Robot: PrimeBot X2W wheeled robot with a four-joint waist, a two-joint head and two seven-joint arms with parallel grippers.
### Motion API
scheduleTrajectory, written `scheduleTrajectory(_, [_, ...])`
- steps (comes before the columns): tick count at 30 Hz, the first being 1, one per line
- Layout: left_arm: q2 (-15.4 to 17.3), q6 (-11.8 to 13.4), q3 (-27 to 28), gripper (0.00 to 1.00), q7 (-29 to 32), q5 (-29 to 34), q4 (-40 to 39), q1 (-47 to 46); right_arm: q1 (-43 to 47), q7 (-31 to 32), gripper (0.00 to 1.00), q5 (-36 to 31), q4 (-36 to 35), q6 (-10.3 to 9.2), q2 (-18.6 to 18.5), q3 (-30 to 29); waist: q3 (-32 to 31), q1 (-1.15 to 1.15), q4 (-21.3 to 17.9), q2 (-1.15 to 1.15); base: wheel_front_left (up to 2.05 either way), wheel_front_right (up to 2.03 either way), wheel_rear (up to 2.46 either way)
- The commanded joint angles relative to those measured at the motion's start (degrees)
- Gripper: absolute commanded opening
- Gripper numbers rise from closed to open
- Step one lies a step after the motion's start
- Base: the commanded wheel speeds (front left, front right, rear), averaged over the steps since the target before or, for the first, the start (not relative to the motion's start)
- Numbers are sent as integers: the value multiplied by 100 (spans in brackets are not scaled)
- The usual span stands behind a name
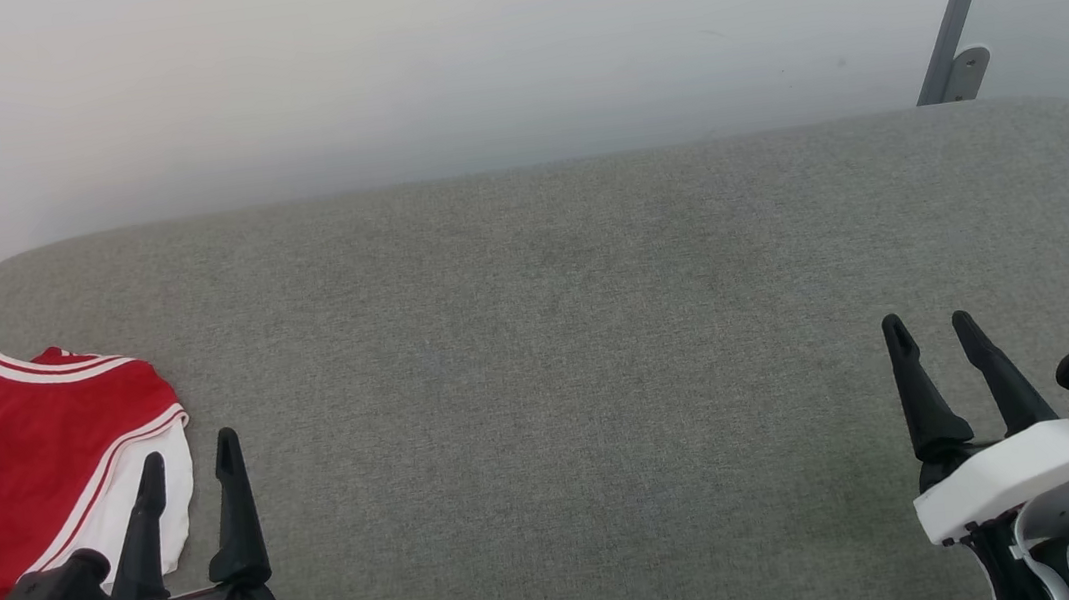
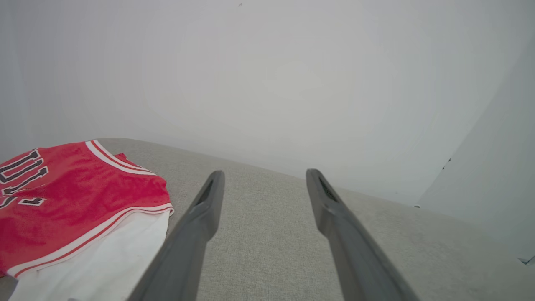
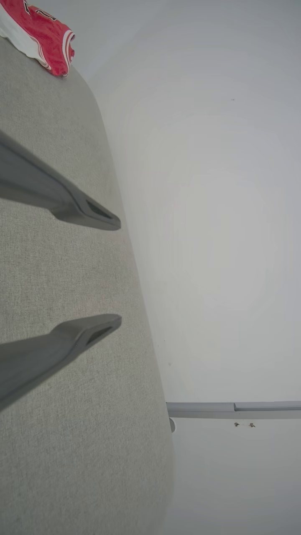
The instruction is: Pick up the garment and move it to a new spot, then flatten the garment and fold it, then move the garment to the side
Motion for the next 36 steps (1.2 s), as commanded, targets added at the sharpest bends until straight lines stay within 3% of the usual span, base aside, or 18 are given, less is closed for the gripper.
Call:
scheduleTrajectory(1, [39,-7,-10,100,-58,150,-66,23,-71,-68,100,-154,-57,0,-21,-5,-1,0,-1,0,0,0,0])
scheduleTrajectory(36, [160,-91,-196,100,-434,1367,-105,158,-31,-350,100,-1607,-245,-1,-63,29,2,0,-26,0,0,0,0])
